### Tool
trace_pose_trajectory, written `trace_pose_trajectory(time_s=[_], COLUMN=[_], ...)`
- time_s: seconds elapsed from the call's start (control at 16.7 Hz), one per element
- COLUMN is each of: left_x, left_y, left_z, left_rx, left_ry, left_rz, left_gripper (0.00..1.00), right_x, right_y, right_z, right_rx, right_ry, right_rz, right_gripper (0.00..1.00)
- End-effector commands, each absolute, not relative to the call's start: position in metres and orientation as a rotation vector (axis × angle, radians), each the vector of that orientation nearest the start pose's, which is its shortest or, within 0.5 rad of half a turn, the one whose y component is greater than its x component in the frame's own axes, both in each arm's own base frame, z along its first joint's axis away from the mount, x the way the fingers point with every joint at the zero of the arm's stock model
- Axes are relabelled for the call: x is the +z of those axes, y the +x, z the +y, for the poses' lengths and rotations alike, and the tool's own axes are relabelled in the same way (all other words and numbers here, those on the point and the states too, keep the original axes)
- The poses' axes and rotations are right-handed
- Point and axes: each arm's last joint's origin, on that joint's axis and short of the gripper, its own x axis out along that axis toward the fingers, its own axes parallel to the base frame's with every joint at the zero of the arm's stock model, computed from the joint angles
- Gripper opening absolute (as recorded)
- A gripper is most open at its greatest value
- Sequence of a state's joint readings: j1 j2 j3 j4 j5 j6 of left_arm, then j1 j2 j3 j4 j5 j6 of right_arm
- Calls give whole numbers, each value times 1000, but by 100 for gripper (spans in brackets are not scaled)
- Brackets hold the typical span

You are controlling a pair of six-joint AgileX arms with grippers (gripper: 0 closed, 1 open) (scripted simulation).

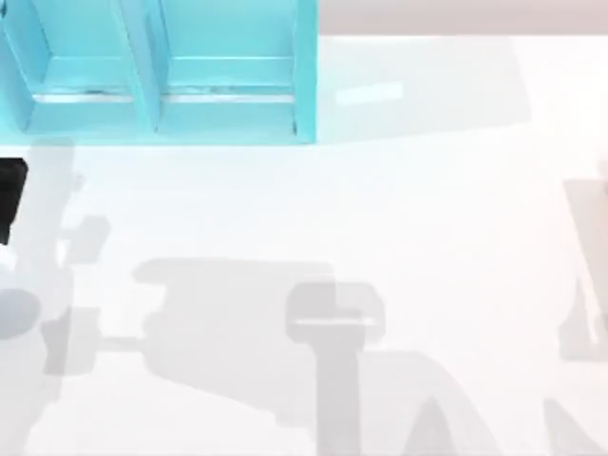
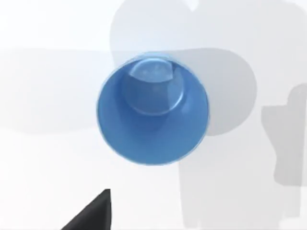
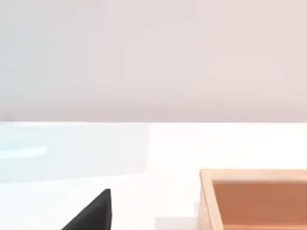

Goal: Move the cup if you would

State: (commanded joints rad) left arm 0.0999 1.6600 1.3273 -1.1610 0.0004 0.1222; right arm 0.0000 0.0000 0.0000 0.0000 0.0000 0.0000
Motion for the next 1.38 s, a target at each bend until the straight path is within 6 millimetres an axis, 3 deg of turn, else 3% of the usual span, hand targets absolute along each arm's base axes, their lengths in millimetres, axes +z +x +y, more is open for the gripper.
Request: trace_pose_trajectory(time_s=[0.24,0.66,1.14,1.38], left_x=[235,230,147,135], left_y=[324,324,327,324], left_z=[38,37,38,38], left_rx=[-16,-17,-15,-16], left_ry=[16,17,16,16], left_rz=[1570,1572,1564,1571], left_gripper=[100,100,100,100], right_x=[160,160,160,160], right_y=[106,106,106,106], right_z=[-1,-1,-1,-1], right_rx=[0,0,0,0], right_ry=[0,0,0,0], right_rz=[0,0,0,0], right_gripper=[100,100,100,100])
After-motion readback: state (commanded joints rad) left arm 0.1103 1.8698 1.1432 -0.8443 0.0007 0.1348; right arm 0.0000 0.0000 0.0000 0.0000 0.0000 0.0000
